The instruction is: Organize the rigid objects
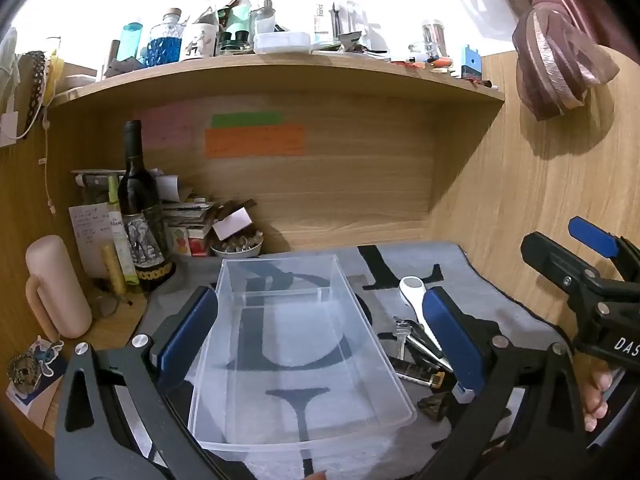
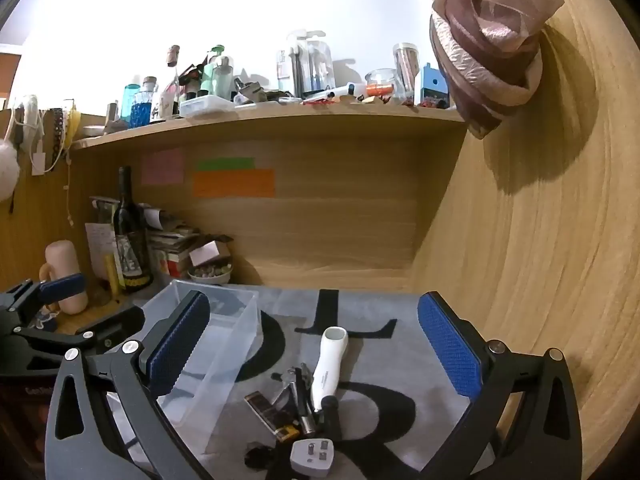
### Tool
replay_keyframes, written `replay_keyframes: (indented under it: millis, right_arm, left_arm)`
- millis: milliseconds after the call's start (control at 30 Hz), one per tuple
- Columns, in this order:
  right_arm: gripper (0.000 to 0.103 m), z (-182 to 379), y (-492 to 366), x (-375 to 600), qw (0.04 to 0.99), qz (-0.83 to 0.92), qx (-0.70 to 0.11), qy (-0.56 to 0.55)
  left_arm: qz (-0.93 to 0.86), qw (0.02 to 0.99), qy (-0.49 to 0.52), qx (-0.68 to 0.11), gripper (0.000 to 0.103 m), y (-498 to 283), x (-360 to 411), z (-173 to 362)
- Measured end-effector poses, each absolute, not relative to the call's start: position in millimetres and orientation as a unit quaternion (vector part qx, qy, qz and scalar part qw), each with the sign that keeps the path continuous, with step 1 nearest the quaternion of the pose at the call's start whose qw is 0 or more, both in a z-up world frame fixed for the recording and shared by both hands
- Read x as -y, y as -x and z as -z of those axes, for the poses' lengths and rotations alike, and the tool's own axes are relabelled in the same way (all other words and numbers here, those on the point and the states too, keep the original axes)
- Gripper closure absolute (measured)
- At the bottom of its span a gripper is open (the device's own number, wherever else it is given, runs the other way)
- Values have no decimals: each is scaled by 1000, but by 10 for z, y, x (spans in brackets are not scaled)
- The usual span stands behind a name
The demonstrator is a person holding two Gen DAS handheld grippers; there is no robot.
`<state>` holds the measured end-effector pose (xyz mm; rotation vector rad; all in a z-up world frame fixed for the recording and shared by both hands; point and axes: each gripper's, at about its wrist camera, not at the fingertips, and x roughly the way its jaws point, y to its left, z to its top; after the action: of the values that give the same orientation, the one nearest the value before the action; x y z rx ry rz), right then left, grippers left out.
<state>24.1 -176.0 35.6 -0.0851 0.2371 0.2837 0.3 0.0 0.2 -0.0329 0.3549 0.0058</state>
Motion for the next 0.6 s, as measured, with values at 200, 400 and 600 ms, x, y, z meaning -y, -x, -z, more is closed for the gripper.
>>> replay_keyframes:
  millis: [200, 400, 600]
  right_arm:
    - [0, -371, -261, 1771, 982, -143, -114, 37]
    - [0, -343, -298, 1710, 982, -143, -118, 40]
    - [0, -350, -278, 1713, 982, -142, -121, 39]
  left_arm:
    - [-8, 986, 16, -168, 0, -11, -38, 0]
    - [-10, 987, 12, -159, 0, 29, -29, -21]
    - [-10, 987, 14, -159, 0, 28, -36, -35]
